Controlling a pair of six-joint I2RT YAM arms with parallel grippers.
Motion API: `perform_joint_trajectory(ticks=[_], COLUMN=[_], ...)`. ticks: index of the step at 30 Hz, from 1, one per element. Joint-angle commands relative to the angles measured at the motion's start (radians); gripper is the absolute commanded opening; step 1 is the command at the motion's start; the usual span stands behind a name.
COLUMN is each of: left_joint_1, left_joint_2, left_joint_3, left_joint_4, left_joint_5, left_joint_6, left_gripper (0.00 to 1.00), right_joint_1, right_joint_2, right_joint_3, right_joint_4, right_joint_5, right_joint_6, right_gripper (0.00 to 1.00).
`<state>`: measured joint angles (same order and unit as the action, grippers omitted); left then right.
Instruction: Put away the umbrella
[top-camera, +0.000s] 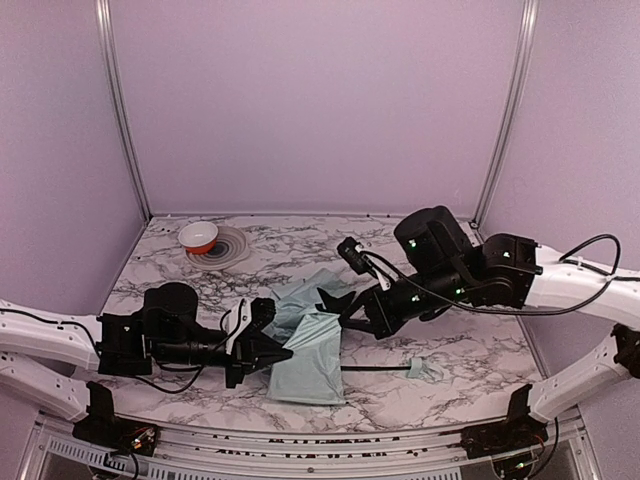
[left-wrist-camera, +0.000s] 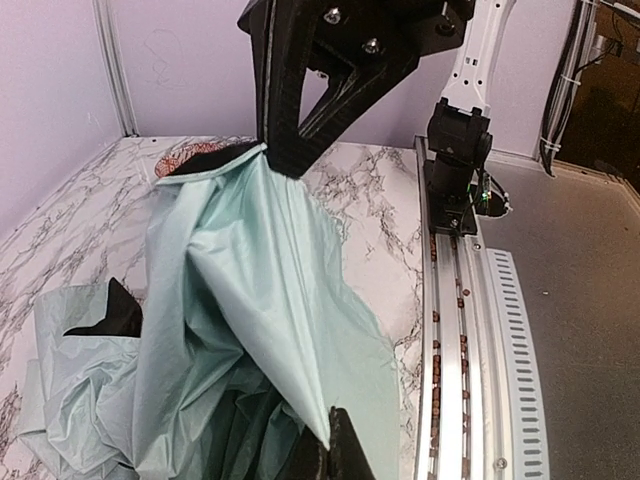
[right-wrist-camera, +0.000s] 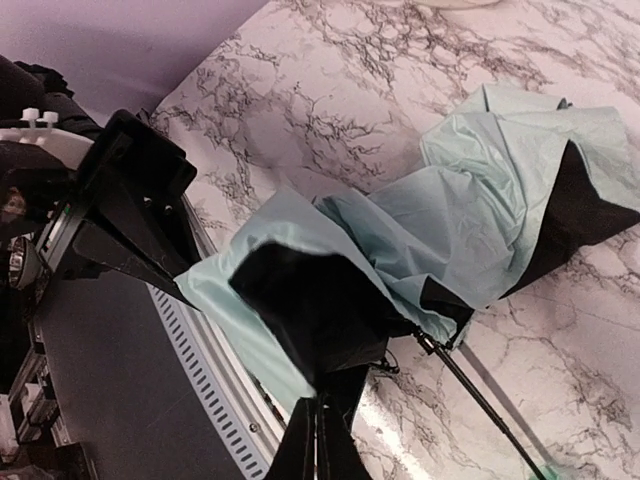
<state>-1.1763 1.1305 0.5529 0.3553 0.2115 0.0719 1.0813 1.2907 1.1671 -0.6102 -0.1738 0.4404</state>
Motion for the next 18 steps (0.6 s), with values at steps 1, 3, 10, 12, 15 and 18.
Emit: perform_joint_trajectory(ticks=[1, 3, 10, 12, 15, 18], left_joint_1=[-0.009, -0.010, -0.009, -0.009, -0.010, -0.009], left_joint_2=[-0.008, 0.005, 0.014, 0.015, 0.022, 0.027], left_joint_3=[-0.020, -0.014, -0.005, -0.005, -0.002, 0.002], left_joint_4=[-0.055, -0.055, -0.056, -0.056, -0.056, -0.056], left_joint_5=[0.039, 0.043, 0.040, 0.039, 0.040, 0.044], left_joint_6=[0.009, 0.015, 0.018, 0.017, 0.016, 0.016], left_gripper=[0.00, 0.00, 0.00, 0.00, 0.00, 0.00], right_joint_1=[-0.044, -0.039, -0.031, -0.029, -0.025, -0.025], right_joint_2=[-0.062, -0.036, 0.062, 0.094, 0.136, 0.172], right_joint_3=[0.048, 0.060, 0.191, 0.221, 0.237, 0.241], right_joint_4=[0.010, 0.010, 0.031, -0.009, -0.065, -0.093], right_joint_5=[0.045, 0.001, -0.122, -0.127, -0.141, -0.182], right_joint_6=[-0.050, -0.035, 0.076, 0.124, 0.189, 0.244], right_gripper=[0.07, 0.15, 0.53, 0.59, 0.59, 0.59])
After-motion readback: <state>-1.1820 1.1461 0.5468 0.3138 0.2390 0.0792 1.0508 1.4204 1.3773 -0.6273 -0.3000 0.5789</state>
